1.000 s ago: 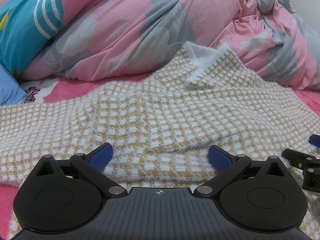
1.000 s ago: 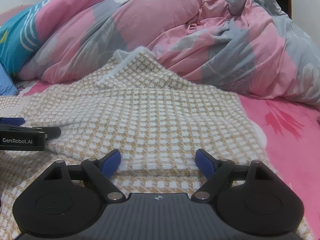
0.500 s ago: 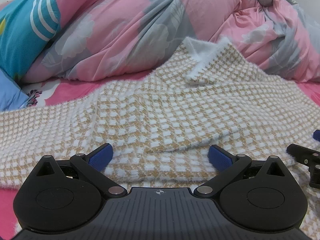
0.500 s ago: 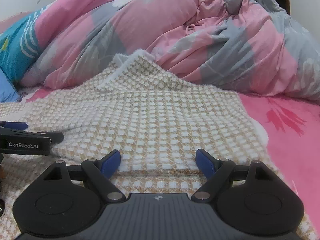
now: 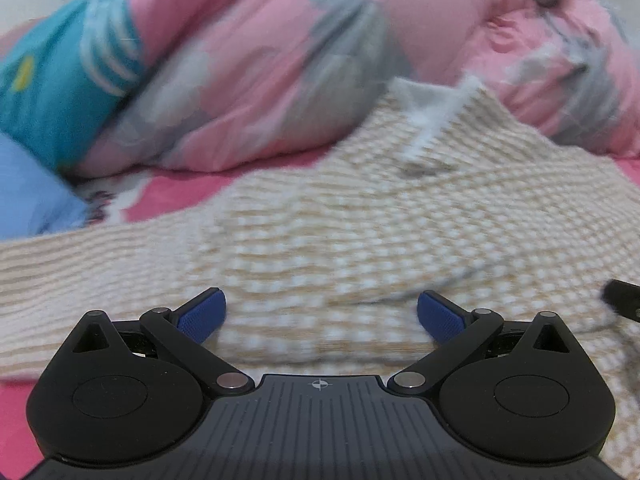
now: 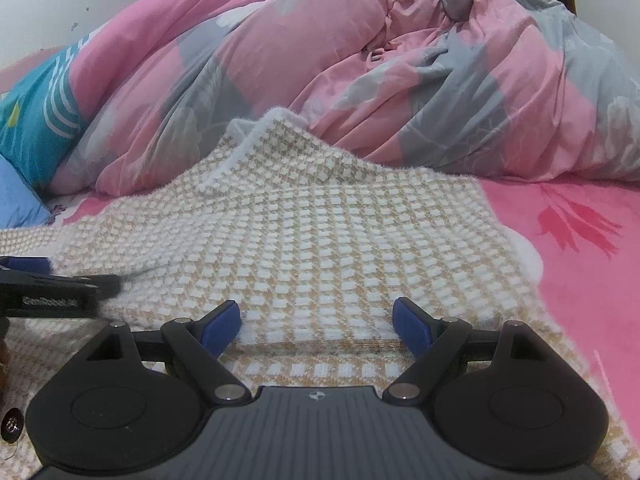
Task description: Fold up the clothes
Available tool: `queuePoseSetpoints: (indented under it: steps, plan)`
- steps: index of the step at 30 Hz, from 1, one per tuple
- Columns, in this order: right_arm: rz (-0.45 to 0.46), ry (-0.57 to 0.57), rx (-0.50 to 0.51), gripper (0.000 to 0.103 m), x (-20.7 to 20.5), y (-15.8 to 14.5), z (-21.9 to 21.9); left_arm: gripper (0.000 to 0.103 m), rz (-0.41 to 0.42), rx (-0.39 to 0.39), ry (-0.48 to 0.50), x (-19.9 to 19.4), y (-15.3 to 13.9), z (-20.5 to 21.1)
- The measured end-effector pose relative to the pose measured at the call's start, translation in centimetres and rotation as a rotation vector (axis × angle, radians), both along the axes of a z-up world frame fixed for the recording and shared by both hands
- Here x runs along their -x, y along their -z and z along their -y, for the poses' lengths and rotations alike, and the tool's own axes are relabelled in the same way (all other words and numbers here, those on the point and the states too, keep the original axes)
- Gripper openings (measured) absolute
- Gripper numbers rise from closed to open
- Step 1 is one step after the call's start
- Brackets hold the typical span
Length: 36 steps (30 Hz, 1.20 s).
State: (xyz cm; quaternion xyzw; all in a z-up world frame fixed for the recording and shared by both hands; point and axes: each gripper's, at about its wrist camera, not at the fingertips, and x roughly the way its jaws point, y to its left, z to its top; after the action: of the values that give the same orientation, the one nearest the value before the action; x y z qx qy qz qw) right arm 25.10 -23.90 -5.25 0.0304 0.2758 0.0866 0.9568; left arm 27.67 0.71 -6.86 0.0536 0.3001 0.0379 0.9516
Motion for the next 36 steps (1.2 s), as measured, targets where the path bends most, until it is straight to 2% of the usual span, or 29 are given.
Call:
queuePoseSetpoints:
  steps: [7, 11, 19, 22, 24, 27, 30, 33, 36]
  plan:
    - [-0.001, -0.002, -0.007, 0.087, 0.0, 0.0, 0.1, 0.103, 0.077, 0.085, -0.055, 3.8, -2.3, -4.6]
    - [-0.002, -0.003, -0.004, 0.087, 0.0, 0.0, 0.0, 0.103, 0.090, 0.161, -0.115, 6.3, -3.8, -8.2]
    - [-0.002, -0.004, -0.005, 0.087, 0.0, 0.1, 0.0, 0.103, 0.125, 0.294, -0.366, 11.6, -4.8, -18.3]
    - [-0.002, -0.004, -0.006, 0.087, 0.0, 0.1, 0.1, 0.103, 0.150, 0.353, -0.480, 13.6, -4.5, -22.3]
    - [-0.003, -0.005, -0.006, 0.087, 0.0, 0.0, 0.1, 0.103, 0.174, 0.425, -0.544, 14.8, -4.1, -24.9]
    - [-0.004, -0.005, -0.004, 0.087, -0.1, 0.1, 0.1, 0.102, 0.224, 0.519, -0.599, 15.9, -3.5, -28.0]
    - [-0.004, -0.005, -0.002, 0.087, -0.1, 0.1, 0.1, 0.099, 0.259, 0.560, -0.661, 16.5, -2.9, -30.5]
    - [-0.004, -0.006, -0.002, 0.087, -0.1, 0.1, 0.1, 0.097, 0.272, 0.636, -0.734, 16.8, -1.9, -33.0]
    - [-0.004, -0.006, -0.001, 0.087, -0.1, 0.1, 0.1, 0.084, 0.282, 0.718, -0.800, 17.3, -0.8, -35.3]
